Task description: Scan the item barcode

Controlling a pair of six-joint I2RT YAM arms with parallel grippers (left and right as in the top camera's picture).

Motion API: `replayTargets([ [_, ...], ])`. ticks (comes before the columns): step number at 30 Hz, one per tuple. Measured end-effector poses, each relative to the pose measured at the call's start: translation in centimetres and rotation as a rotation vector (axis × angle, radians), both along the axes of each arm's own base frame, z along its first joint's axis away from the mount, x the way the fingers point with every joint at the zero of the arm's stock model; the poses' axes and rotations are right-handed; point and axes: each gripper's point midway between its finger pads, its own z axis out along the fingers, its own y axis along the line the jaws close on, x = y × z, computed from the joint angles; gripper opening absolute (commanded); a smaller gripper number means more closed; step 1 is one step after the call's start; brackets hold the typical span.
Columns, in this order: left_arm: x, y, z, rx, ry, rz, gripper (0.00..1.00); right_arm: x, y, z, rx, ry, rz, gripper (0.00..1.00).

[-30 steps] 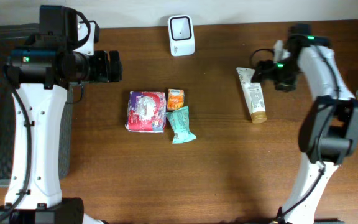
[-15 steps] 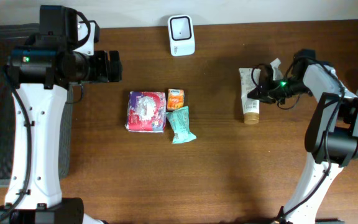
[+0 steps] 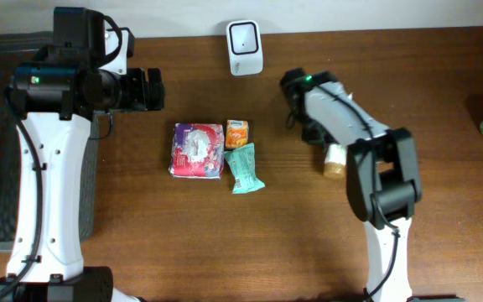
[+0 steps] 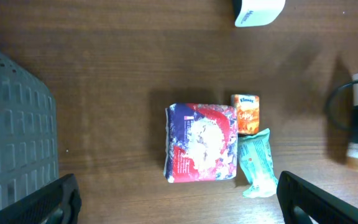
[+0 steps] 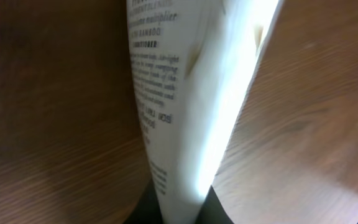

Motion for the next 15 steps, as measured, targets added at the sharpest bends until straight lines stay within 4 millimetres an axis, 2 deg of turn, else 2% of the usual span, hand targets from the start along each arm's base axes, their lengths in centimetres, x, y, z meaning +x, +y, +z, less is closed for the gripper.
replayTargets([
  [3, 0.0, 0.0, 0.0, 0.000, 0.000, 0.000, 0.99, 0.2, 2.2, -0.6, 0.009, -0.022, 0.037, 0.57],
  [4, 0.0, 0.0, 0.0, 0.000, 0.000, 0.000, 0.99, 0.4, 3.6, -0.9, 0.038, -0.039, 0.052, 0.64],
  [5, 0.0, 0.0, 0.0, 0.000, 0.000, 0.000, 0.99, 0.4, 4.9, -1.1, 0.065, -0.046, 0.070, 0.64],
  [7, 0.0, 0.0, 0.0, 0.000, 0.000, -0.001, 0.99, -0.1, 6.4, -1.1, 0.097, -0.027, 0.094, 0.68],
  [8, 0.0, 0.0, 0.0, 0.000, 0.000, 0.000, 0.99, -0.4, 7.1, -0.8, 0.127, -0.008, 0.096, 0.77],
  [9, 0.0, 0.0, 0.0, 0.000, 0.000, 0.000, 0.99, -0.5, 7.6, -0.2, 0.159, 0.016, 0.096, 0.91],
  [10, 0.0, 0.0, 0.0, 0.000, 0.000, 0.000, 0.99, -0.2, 8.0, 1.5, 0.198, 0.036, 0.098, 0.99],
  [11, 0.0, 0.0, 0.0, -0.001, 0.001, 0.000, 0.99, 0.2, 8.2, 2.7, 0.229, 0.043, 0.106, 0.99],
  [12, 0.0, 0.0, 0.0, 0.000, 0.001, 0.000, 0.99, 1.6, 8.0, 5.0, 0.262, 0.008, 0.111, 0.99],
  [13, 0.0, 0.0, 0.0, 0.000, -0.001, 0.000, 0.99, 1.7, 7.6, 6.3, 0.290, 0.022, 0.112, 0.99],
  [14, 0.0, 0.0, 0.0, 0.000, 0.000, 0.000, 0.99, 2.9, 6.6, 8.2, 0.340, 0.001, 0.123, 0.98],
  [15, 0.0, 0.0, 0.0, 0.000, 0.000, 0.000, 0.99, 3.5, 5.3, 9.3, 0.400, 0.000, 0.128, 0.99],
])
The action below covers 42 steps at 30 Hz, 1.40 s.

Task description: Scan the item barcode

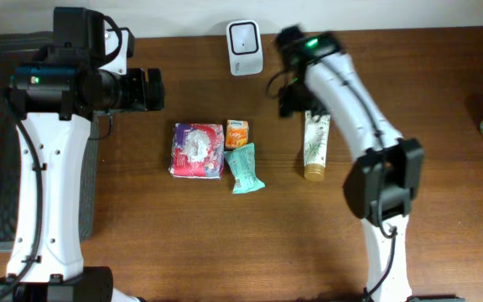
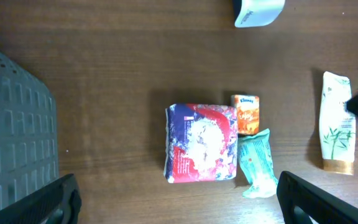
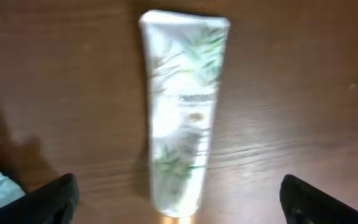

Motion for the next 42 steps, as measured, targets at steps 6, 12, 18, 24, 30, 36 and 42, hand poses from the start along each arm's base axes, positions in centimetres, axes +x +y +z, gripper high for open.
replayTargets([
  [6, 0.0, 0.0, 0.0, 0.000, 0.001, -0.001, 0.99, -1.4, -5.8, -3.4, 0.383, 0.153, 0.014, 0.79],
  [12, 0.0, 0.0, 0.0, 0.000, 0.000, 0.000, 0.99, -2.2, -2.9, -10.1, 0.707, 0.123, 0.020, 0.38],
  [18, 0.0, 0.0, 0.0, 0.000, 0.000, 0.000, 0.99, -2.1, 0.0, -9.9, 0.839, 0.106, -0.028, 0.04],
  [24, 0.0, 0.0, 0.0, 0.000, 0.000, 0.000, 0.99, 5.1, 3.6, -4.6, 0.857, -0.080, -0.024, 0.04],
  [30, 0.0, 0.0, 0.0, 0.000, 0.000, 0.000, 0.99, 14.8, 8.9, 6.0, 0.986, -0.517, 0.015, 0.04],
  [36, 0.0, 0.0, 0.0, 0.000, 0.000, 0.000, 0.99, 19.1, 10.4, 8.4, 0.919, -0.762, -0.193, 0.04],
  [42, 0.0, 0.0, 0.0, 0.000, 0.000, 0.000, 0.99, 20.8, 13.5, 7.7, 1.015, -0.825, -0.278, 0.04],
])
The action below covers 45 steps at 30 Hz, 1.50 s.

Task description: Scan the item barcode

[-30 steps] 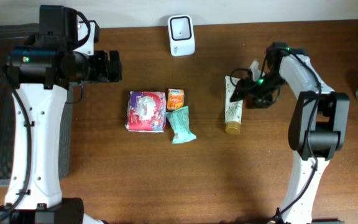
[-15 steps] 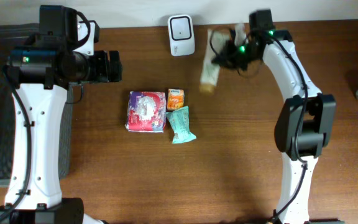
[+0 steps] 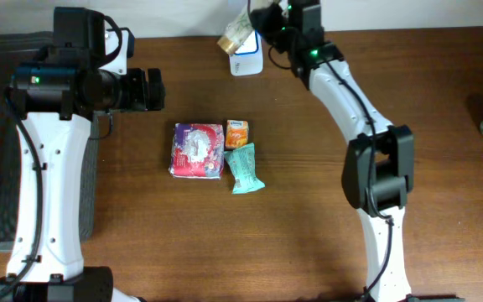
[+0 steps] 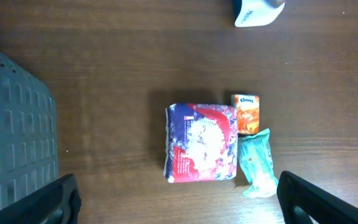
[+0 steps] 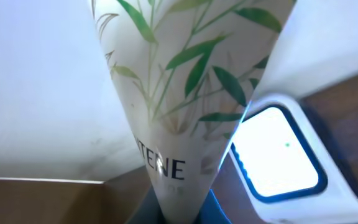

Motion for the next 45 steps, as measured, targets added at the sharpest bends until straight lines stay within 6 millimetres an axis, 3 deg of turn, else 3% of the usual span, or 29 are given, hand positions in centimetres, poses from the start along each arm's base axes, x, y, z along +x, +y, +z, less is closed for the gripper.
replayTargets([
  [2, 0.0, 0.0, 0.0, 0.000, 0.000, 0.000, 0.99, 0.2, 1.0, -3.1, 0.011, 0.049, -0.002, 0.04],
  [4, 0.0, 0.0, 0.0, 0.000, 0.000, 0.000, 0.99, 0.2, 1.3, -4.9, 0.007, 0.082, -0.015, 0.04],
  [12, 0.0, 0.0, 0.0, 0.000, 0.000, 0.000, 0.99, 0.8, 1.3, -3.8, -0.034, -0.014, 0.020, 0.04],
  [15, 0.0, 0.0, 0.0, 0.001, 0.000, 0.000, 0.99, 0.7, -1.3, -4.7, -0.078, 0.038, 0.019, 0.04],
  [18, 0.0, 0.0, 0.0, 0.000, 0.002, 0.000, 0.99, -0.8, -8.6, -4.8, -0.169, 0.175, -0.035, 0.04],
  [19, 0.0, 0.0, 0.0, 0.000, -0.002, 0.000, 0.99, -2.5, -11.6, -4.6, -0.206, 0.261, -0.052, 0.04],
  [21, 0.0, 0.0, 0.0, 0.000, 0.000, 0.000, 0.99, -4.0, -16.3, -2.6, -0.236, 0.296, -0.095, 0.04],
  [24, 0.0, 0.0, 0.0, 0.000, 0.000, 0.000, 0.99, -9.0, -25.6, -0.6, -0.347, 0.401, -0.130, 0.04],
  [27, 0.0, 0.0, 0.0, 0.000, 0.000, 0.000, 0.99, -14.5, -33.4, -3.1, -0.507, 0.556, -0.084, 0.04],
  [29, 0.0, 0.0, 0.0, 0.000, 0.000, 0.000, 0.99, -17.1, -36.9, -4.3, -0.621, 0.642, -0.069, 0.04],
  [31, 0.0, 0.0, 0.0, 0.000, 0.000, 0.000, 0.99, -18.9, -40.0, -5.1, -0.715, 0.709, -0.081, 0.04],
  [33, 0.0, 0.0, 0.0, 0.000, 0.000, 0.000, 0.99, -20.8, -44.5, -6.0, -0.809, 0.790, -0.132, 0.04],
  [38, 0.0, 0.0, 0.0, 0.000, 0.000, 0.000, 0.99, -23.5, -51.2, -7.3, -0.794, 0.875, -0.298, 0.04],
  [42, 0.0, 0.0, 0.0, 0.000, 0.000, 0.000, 0.99, -24.5, -53.8, -7.0, -0.769, 0.877, -0.395, 0.04],
  [45, 0.0, 0.0, 0.0, 0.000, 0.000, 0.000, 0.99, -25.5, -55.6, -6.9, -0.652, 0.903, -0.569, 0.04],
])
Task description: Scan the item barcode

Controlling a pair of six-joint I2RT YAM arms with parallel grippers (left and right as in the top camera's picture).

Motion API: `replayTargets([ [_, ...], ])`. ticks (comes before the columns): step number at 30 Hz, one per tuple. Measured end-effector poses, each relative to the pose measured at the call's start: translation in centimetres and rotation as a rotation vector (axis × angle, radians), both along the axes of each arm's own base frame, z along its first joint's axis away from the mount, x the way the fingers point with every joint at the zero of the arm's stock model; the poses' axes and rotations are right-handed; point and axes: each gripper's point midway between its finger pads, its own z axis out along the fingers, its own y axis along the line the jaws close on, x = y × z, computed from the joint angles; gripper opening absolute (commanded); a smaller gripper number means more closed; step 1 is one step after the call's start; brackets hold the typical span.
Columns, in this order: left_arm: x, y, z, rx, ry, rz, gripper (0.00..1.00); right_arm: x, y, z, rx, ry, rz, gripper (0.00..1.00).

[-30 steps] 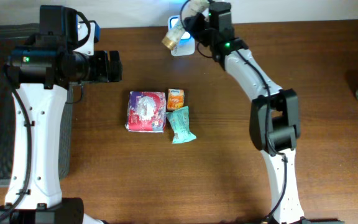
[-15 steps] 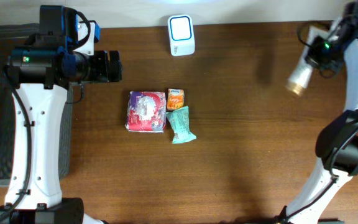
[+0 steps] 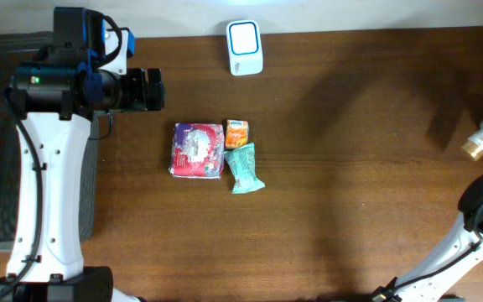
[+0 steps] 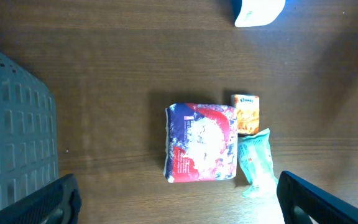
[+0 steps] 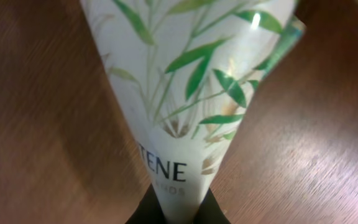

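Observation:
The white tube with green bamboo leaves fills the right wrist view, and my right gripper is shut on its lower end. From overhead only the tube's gold cap shows, at the table's far right edge. The white scanner stands at the back middle, far from the tube. My left gripper hangs open, high over the left side, with nothing between its fingers.
A red and purple pack, a small orange box and a teal pouch lie together mid-table. A grey basket sits at the left edge.
My right gripper, still shut on the tube, has gone from right in front of the scanner to the table's far right edge. The left arm has not moved.
My right gripper was down at the tube right of the middle. Then the tube lay flat on the table with that gripper open above it. Later the gripper held the tube up to the scanner, and now holds it at the far right.

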Motion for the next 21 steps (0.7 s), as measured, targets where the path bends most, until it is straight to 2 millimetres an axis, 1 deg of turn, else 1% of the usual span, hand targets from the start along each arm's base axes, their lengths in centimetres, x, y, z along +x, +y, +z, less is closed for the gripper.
replayTargets([
  [2, 0.0, 0.0, 0.0, 0.000, 0.000, 0.000, 0.99, -1.4, -1.3, -0.1, 0.028, -0.030, -0.148, 0.04],
  [4, 0.0, 0.0, 0.0, 0.000, 0.000, 0.000, 0.99, -3.8, -3.2, -0.2, 0.062, -0.049, -0.288, 0.04],
  [5, 0.0, 0.0, 0.0, 0.000, 0.000, 0.000, 0.99, -4.3, -3.6, -0.3, 0.077, -0.058, -0.323, 0.04],
  [6, 0.0, 0.0, 0.0, 0.000, 0.000, 0.000, 0.99, -6.7, -5.3, -0.4, 0.098, -0.063, -0.399, 0.04],
  [8, 0.0, 0.0, 0.0, 0.000, 0.000, 0.000, 0.99, -9.2, -6.8, -0.6, 0.123, -0.067, -0.476, 0.04],
  [9, 0.0, 0.0, 0.0, 0.000, 0.000, 0.000, 0.99, -10.1, -7.5, -0.7, 0.128, -0.071, -0.503, 0.04],
  [10, 0.0, 0.0, 0.0, 0.000, 0.000, 0.000, 0.99, -11.6, -8.6, -0.9, 0.132, -0.072, -0.546, 0.04],
  [11, 0.0, 0.0, 0.0, 0.000, 0.000, 0.000, 0.99, -12.2, -9.0, -1.3, 0.136, -0.068, -0.562, 0.07],
  [12, 0.0, 0.0, 0.0, 0.000, 0.000, 0.000, 0.99, -12.1, -9.1, -1.7, 0.137, -0.068, -0.563, 0.10],
  [13, 0.0, 0.0, 0.0, 0.000, 0.000, 0.000, 0.99, -11.4, -9.3, -2.2, 0.137, -0.079, -0.554, 0.10],
  [14, 0.0, 0.0, 0.0, 0.000, 0.000, 0.000, 0.99, -10.9, -9.3, -2.8, 0.141, -0.081, -0.546, 0.14],
  [16, 0.0, 0.0, 0.0, 0.000, 0.000, 0.000, 0.99, -9.7, -9.3, -3.9, 0.150, -0.092, -0.530, 0.28],
  [17, 0.0, 0.0, 0.0, 0.000, 0.000, 0.000, 0.99, -9.4, -9.2, -3.9, 0.150, -0.097, -0.529, 0.31],
  [21, 0.0, 0.0, 0.0, 0.000, 0.000, 0.000, 0.99, -8.6, -8.6, -3.9, 0.159, -0.101, -0.506, 0.33],
])
